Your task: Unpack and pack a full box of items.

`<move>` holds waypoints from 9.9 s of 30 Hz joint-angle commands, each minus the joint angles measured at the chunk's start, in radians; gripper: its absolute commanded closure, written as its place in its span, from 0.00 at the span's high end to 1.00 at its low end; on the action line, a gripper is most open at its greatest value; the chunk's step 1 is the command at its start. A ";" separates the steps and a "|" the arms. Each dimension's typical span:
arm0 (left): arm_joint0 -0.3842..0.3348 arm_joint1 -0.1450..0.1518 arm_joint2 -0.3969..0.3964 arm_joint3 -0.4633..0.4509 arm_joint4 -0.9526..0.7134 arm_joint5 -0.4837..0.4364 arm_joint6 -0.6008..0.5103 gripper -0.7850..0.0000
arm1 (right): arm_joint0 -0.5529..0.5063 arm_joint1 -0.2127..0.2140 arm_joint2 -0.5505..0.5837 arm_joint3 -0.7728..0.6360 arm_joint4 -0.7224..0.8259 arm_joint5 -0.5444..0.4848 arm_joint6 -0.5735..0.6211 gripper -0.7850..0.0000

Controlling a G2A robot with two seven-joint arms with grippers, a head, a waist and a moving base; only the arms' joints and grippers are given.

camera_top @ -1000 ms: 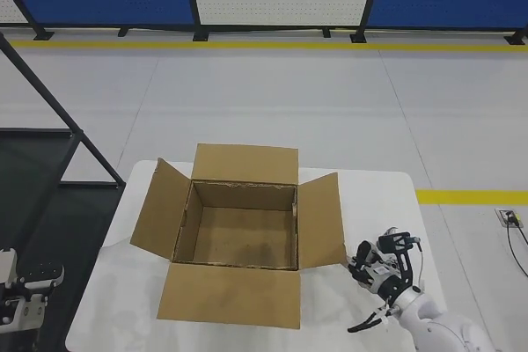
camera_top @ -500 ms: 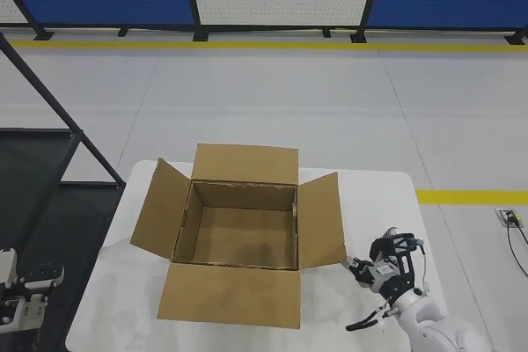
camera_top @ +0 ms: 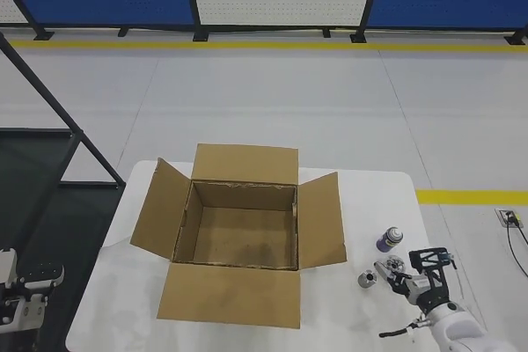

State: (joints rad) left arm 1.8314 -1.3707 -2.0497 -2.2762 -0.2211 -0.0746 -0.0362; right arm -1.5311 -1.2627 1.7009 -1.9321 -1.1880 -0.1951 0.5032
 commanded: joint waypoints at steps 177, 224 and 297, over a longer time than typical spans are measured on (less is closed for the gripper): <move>0.000 0.000 0.000 0.000 0.000 0.000 0.000 1.00 | 1.323 -0.679 -1.213 1.646 0.375 0.347 -0.047 0.44; 0.000 0.000 0.000 0.000 0.000 0.000 0.000 1.00 | 1.001 -0.444 -0.948 0.947 0.058 0.341 -0.118 1.00; 0.000 0.000 0.000 0.000 0.000 0.000 0.000 1.00 | 0.162 -0.232 -0.105 0.229 -0.166 0.522 0.050 0.64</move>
State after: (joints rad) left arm 1.8314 -1.3707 -2.0497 -2.2762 -0.2211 -0.0746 -0.0362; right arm -1.3714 -1.4951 1.5976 -1.7058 -1.3515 0.3278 0.5539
